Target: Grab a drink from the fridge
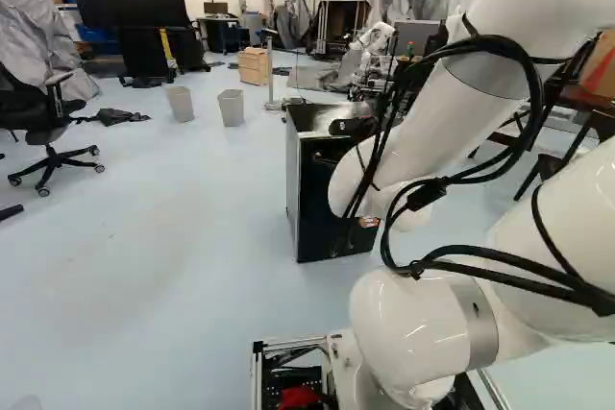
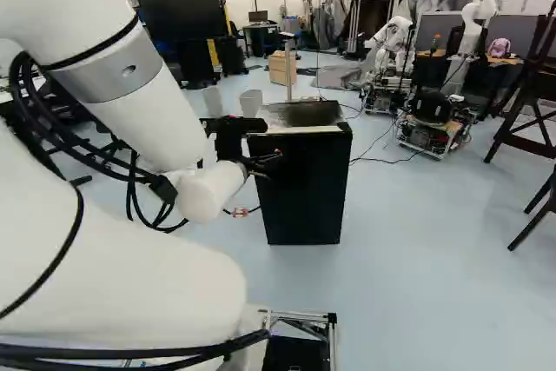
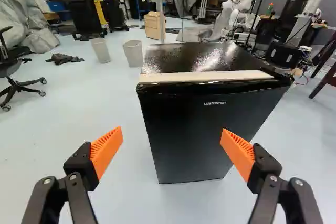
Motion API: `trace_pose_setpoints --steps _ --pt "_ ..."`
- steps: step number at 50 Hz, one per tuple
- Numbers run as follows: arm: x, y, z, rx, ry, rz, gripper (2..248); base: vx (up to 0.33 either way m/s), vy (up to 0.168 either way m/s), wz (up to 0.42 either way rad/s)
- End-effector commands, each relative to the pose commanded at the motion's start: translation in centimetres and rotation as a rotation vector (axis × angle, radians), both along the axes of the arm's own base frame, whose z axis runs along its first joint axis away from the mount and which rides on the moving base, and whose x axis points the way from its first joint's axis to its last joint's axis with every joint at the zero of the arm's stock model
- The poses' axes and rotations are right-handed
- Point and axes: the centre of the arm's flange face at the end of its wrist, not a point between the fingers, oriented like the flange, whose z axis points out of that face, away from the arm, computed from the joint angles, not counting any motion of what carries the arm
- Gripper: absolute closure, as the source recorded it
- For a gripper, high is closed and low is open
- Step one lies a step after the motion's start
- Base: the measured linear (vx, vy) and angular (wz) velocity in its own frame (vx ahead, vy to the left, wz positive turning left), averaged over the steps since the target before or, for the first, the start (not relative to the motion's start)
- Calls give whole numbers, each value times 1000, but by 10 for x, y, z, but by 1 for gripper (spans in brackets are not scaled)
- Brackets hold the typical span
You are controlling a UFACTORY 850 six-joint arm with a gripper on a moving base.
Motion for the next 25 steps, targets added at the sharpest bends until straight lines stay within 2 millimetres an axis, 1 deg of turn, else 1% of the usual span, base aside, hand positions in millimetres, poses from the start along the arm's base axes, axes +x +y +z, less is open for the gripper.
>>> trace_pose_setpoints --steps 25 --pt "0 0 0 0 0 0 3 49 63 -14"
